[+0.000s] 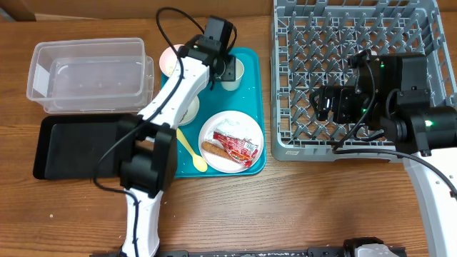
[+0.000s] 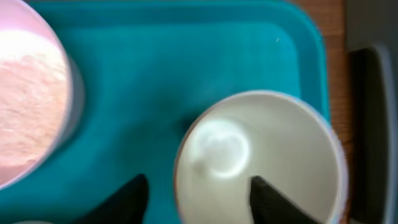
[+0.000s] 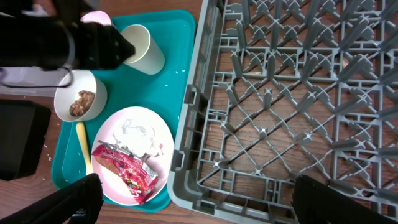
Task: Sort waste into correct bins and load items into the dishwasher
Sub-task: 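Grasp the white cup with the left gripper and lift it, then hand the white cup from the left gripper to the right gripper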
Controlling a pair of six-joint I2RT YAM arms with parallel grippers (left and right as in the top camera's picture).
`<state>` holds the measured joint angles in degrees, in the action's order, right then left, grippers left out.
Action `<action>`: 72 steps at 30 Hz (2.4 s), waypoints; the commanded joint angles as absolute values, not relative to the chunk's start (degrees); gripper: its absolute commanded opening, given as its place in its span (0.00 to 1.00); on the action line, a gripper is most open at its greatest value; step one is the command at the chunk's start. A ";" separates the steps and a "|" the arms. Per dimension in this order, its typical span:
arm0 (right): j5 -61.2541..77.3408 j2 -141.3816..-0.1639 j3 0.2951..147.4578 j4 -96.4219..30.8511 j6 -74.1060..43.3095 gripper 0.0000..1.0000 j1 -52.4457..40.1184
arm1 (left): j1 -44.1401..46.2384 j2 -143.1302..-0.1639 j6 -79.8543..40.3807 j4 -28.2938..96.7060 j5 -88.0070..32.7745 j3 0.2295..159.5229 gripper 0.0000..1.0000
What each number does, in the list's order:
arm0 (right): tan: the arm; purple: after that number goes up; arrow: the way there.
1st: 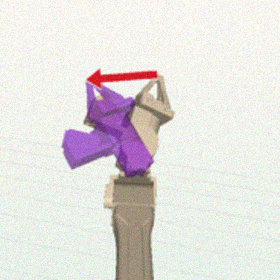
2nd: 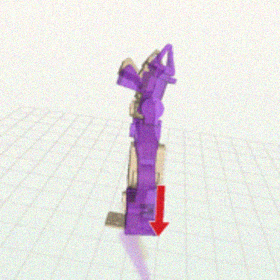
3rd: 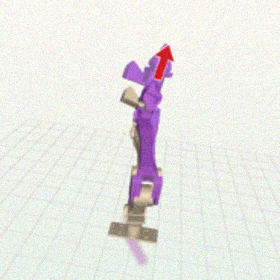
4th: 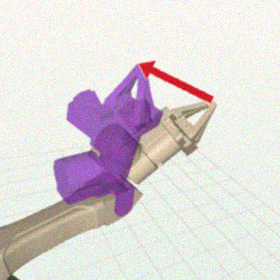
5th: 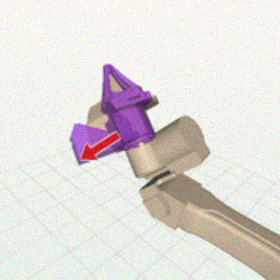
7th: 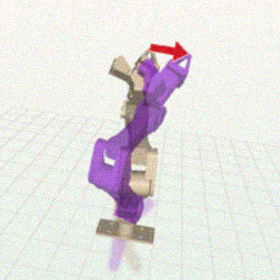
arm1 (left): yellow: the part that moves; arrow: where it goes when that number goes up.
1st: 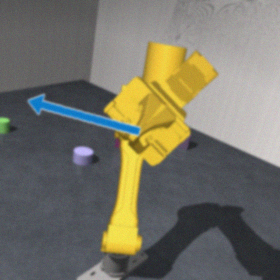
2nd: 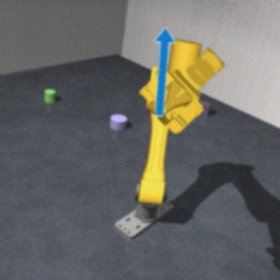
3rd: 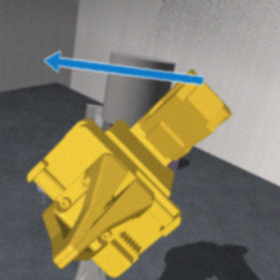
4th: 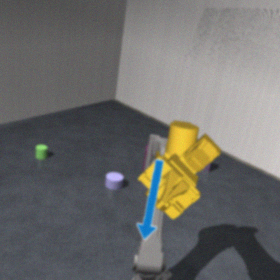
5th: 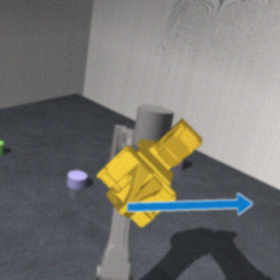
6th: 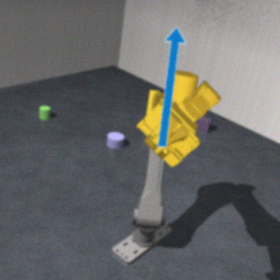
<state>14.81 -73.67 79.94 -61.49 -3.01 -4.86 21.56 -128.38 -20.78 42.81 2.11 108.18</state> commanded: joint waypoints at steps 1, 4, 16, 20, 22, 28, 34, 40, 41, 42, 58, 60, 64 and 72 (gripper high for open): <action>15.09 -73.69 81.45 -61.45 -3.18 1.00 -4.64 | 21.34 -130.76 -22.83 42.87 -0.03 109.12 0.33; 15.11 -73.69 81.45 -61.43 -3.20 1.00 -4.64 | 21.28 -130.58 -23.00 42.72 -0.03 109.32 0.16; 16.38 -74.02 81.45 -58.11 -5.39 1.00 -4.64 | 16.16 -127.31 -19.73 61.65 -30.04 129.32 0.04; 23.66 -75.50 81.45 -54.28 -5.39 1.00 -4.62 | 10.85 -127.15 -15.27 67.57 -54.28 136.53 0.04; 28.34 -76.69 81.45 -51.24 -5.39 1.00 -4.64 | 7.97 -127.13 -13.78 68.69 -66.04 137.19 0.04; 46.50 -80.47 81.43 -38.81 -5.37 1.00 -4.64 | 4.60 -127.17 -11.29 74.65 -81.12 136.94 0.04; 62.13 -83.35 81.43 -22.22 -8.95 1.00 -5.04 | 7.40 -127.17 -4.47 83.70 -84.09 136.94 0.04; 62.76 -84.03 81.45 -19.35 -10.33 0.95 -5.96 | 12.64 -127.17 -4.21 83.94 -83.99 136.94 0.04; 63.20 -84.03 81.43 -19.33 -10.33 0.95 -6.04 | 13.37 -127.17 -4.23 83.77 -83.79 136.94 0.04; 63.57 -84.03 81.43 -19.38 -10.31 0.94 -6.11 | 14.24 -127.17 -4.25 83.66 -83.90 136.94 0.04; 66.35 -84.03 81.43 -20.69 -10.31 0.53 -7.88 | 17.06 -127.17 -4.29 83.22 -84.31 136.94 0.04; 66.35 -84.03 81.43 -20.73 -10.33 0.53 -7.88 | 17.06 -127.17 -4.29 82.81 -84.31 136.94 0.11; 66.35 -84.03 81.43 -20.71 -10.33 0.52 -7.88 | 17.06 -127.17 -4.95 81.82 -84.29 136.94 0.22; 66.72 -83.81 81.45 -20.67 -10.55 0.52 -6.68 | 17.06 -127.17 -5.39 80.62 -84.05 136.94 0.04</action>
<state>63.90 -84.05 80.49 -20.23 -10.50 -6.31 16.88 -127.72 -4.75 81.38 -83.33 136.44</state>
